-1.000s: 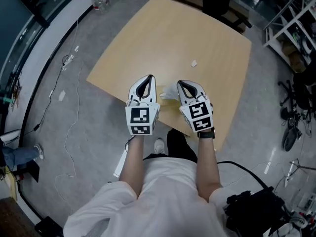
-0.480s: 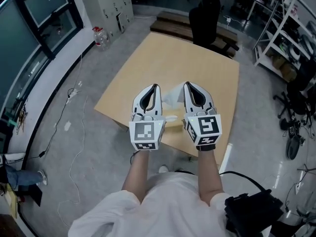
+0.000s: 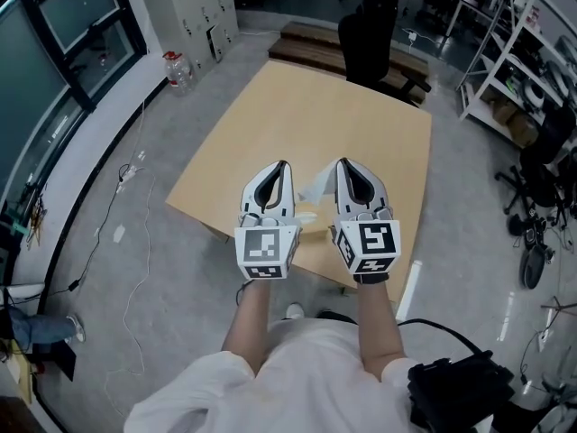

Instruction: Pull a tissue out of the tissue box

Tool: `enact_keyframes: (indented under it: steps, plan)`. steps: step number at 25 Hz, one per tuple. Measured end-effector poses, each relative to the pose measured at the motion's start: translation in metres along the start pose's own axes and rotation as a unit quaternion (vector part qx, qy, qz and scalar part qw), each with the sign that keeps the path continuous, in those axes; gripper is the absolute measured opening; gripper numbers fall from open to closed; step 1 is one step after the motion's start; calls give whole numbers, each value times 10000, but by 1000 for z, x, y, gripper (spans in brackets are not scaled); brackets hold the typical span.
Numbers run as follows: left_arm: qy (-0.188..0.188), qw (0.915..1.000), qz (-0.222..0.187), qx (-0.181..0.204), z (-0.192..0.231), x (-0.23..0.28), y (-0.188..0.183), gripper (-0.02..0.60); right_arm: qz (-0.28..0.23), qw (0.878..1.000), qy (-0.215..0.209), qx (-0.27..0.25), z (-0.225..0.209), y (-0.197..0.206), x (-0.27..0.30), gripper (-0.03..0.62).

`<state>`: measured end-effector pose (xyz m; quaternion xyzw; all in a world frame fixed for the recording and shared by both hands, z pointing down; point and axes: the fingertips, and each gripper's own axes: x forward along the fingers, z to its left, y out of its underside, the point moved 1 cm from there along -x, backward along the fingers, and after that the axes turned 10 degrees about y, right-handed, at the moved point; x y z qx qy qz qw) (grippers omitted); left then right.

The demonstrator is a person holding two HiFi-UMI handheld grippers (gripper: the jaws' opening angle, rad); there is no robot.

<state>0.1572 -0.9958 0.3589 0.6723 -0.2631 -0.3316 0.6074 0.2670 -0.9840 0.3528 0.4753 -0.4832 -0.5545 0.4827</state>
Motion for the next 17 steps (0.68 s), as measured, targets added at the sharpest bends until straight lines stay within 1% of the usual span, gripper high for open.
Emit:
enact_keyframes:
  steps: [4,9,12,13,14,15,17]
  plan:
    - [102,9999,23,27,-9,7,0,-12,32,9999,141,11,-13,2,0,3]
    - [143,9998,135,-15,-15,15,11,-12,48,9996,260,75,-27,5,0,4]
    - [219,9997,142,6,-18,16,9,-12,57,9994,319,103,-33,4,0,4]
    - [318,9994,149,30,-20,17,9,-12,70,9993,345,102,-34,4,1,4]
    - [505,9986,166,71,-22,18,9,-12,89,9992,376,93,-35,5,3,4]
    - [778,9967,193,128,-27,19,11,-12,111,9991,411,77,-35,6,4,4]
    - [1426,9891,268,263,-39,22,16,-11,156,9987,483,32,-36,8,7,3]
